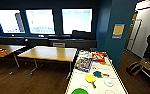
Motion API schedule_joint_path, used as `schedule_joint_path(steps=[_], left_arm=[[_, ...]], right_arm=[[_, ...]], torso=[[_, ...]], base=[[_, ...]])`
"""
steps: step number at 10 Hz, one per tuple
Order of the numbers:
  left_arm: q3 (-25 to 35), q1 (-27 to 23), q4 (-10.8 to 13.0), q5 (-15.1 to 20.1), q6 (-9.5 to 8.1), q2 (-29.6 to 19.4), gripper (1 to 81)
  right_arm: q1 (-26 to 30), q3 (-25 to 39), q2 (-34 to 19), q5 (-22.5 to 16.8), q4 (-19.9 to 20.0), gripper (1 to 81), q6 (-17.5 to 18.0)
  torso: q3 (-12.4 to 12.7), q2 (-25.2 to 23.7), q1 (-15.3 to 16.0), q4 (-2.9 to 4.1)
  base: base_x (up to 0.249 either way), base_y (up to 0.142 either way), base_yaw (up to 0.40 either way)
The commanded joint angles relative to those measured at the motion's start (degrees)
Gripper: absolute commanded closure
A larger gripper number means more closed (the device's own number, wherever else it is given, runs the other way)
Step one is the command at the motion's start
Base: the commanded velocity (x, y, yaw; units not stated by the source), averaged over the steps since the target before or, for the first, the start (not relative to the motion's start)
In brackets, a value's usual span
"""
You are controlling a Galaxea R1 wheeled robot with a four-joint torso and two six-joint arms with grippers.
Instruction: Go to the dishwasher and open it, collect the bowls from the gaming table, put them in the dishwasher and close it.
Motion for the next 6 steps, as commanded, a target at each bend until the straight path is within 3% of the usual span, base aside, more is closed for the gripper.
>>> schedule_joint_path(steps=[1,4,6], left_arm=[[2.15,-6.98,0.58,2.44,0.42,-3.29,81.1],[12.42,-6.80,0.66,1.23,0.33,-10.05,81.1],[12.79,-6.80,0.66,1.04,0.33,-10.68,81.1]], right_arm=[[4.23,1.48,-1.96,-1.14,-1.55,81.1,-0.19],[3.88,1.39,-1.96,-1.14,-1.46,81.1,-0.19],[3.88,1.30,-1.87,-1.23,-1.46,81.1,-0.19]], torso=[[0.00,0.00,0.00,0.00],[0.00,0.00,0.00,0.00],[0.00,0.00,0.00,0.00]], base=[[0.000,0.000,0.000],[0.000,0.000,0.000],[0.000,0.000,0.000]])
